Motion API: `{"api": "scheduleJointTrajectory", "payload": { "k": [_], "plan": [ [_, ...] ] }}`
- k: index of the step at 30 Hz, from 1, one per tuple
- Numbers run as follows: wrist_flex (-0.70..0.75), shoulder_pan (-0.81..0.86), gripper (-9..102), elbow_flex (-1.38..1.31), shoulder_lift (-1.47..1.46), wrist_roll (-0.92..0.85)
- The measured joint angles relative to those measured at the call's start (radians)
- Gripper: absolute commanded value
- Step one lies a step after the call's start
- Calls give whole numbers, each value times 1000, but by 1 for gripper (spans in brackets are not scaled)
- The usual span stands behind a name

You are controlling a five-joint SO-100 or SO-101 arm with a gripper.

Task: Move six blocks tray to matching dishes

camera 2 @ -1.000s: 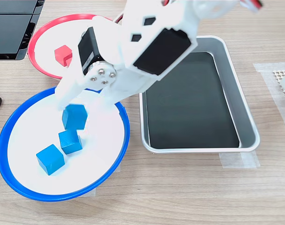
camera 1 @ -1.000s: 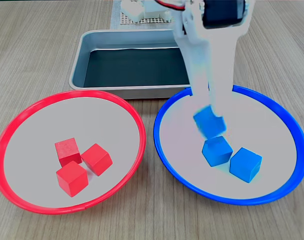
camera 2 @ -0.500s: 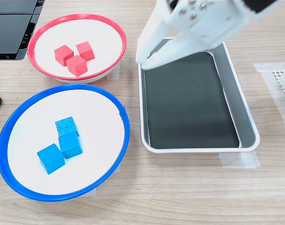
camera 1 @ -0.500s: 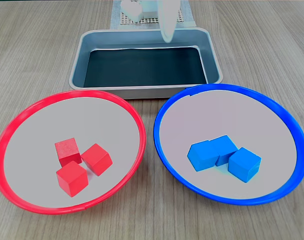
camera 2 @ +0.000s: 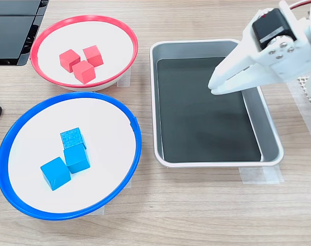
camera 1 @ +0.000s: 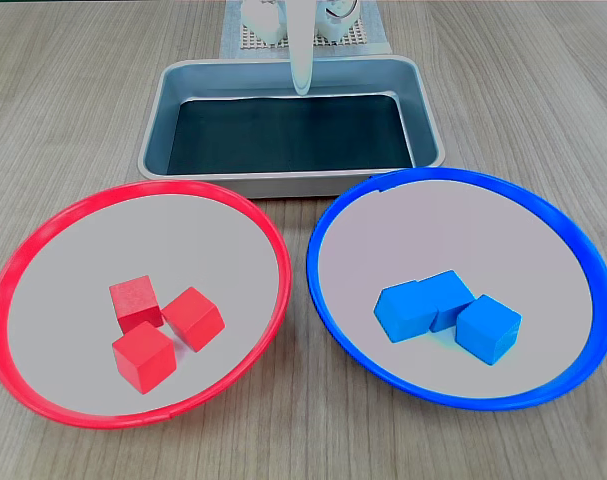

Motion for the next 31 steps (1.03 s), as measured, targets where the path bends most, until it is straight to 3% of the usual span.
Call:
{"api": "scheduleJointTrajectory", "payload": {
  "k": [5, 31],
  "plan": [
    [58, -12, 0, 18, 64, 2],
    [61, -12, 0, 18, 64, 2]
  ]
}}
